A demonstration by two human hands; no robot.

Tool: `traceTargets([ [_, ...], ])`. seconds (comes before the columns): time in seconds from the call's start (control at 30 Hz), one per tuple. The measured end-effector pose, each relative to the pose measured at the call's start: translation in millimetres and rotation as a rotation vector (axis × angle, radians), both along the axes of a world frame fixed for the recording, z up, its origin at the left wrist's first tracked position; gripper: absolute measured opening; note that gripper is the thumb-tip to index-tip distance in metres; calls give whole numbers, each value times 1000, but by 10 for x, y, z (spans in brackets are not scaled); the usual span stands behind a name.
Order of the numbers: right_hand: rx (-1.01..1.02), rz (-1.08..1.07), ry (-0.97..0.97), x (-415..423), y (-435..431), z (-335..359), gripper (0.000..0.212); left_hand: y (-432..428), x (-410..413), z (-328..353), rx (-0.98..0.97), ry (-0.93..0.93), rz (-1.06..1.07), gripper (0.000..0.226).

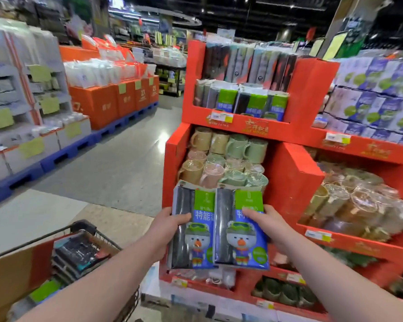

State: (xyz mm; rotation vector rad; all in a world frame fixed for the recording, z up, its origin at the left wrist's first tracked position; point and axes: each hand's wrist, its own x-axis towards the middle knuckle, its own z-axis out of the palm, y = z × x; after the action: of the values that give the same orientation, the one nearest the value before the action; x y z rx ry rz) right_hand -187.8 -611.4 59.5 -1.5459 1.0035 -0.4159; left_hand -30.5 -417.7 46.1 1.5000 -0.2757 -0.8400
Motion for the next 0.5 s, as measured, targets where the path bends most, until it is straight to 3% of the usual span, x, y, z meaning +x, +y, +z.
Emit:
traceTargets([
  [0.1, 8, -16, -23, -232, -451, 167, 42, -474, -193, 134, -10, -21, -30, 24],
  [0.23, -66, -56, -21, -496, -977, 384, 52, -1071, -453, 351, -49, -50, -57, 21],
  [0.5, -246, -34, -57, -817, -1708, 912, 34, -1904, -747, 604, -105, -72, -88, 21],
])
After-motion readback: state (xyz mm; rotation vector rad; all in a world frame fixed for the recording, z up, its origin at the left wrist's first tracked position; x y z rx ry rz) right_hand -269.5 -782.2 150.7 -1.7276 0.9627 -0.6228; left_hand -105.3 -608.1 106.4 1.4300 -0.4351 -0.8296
